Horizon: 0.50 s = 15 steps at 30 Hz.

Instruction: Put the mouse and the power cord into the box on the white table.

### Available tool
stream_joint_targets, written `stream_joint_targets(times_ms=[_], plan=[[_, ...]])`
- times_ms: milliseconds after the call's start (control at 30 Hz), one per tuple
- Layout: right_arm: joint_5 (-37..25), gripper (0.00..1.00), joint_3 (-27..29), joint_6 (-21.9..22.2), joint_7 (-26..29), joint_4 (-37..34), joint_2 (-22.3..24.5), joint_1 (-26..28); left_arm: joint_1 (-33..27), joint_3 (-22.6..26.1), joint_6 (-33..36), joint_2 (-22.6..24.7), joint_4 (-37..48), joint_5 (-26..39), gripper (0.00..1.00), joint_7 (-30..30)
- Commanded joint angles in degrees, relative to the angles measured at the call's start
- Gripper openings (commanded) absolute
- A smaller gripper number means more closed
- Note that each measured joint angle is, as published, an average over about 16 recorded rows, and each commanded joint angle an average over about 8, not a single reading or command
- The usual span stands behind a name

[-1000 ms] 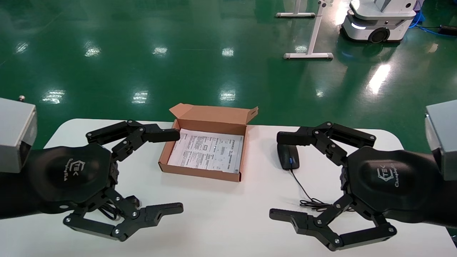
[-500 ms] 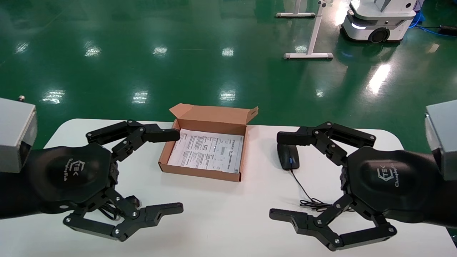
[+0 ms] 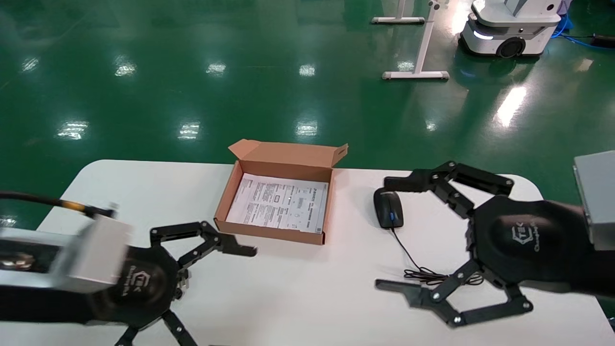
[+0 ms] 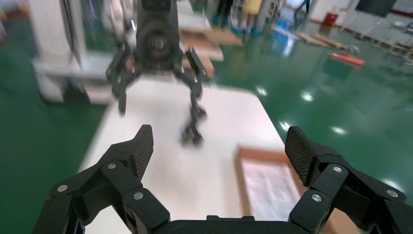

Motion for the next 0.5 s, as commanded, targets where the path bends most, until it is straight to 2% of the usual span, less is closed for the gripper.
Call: stream_joint_targets(times_ms=[33,333,500], plan=[[-1.96,1.0,-0.33,-1.31,-2.8,-2.08,0.11,1.13,-3.5,3.58,0.6,-0.1,0.11,4.64,1.0,0.2],[-20.77,1.0,-9.8,-1.01,-21.39,-15.05,-0.21,8.25,-14.5,16.15,0.74,2.0,9.77,20.81,1.0,7.79],[-28.15,1.0,-13.55,-0.62,-29.66,-22.38,-2.32,11.88,-18.67,23.48,0.74,3.49,16.06,27.26,1.0,12.7]])
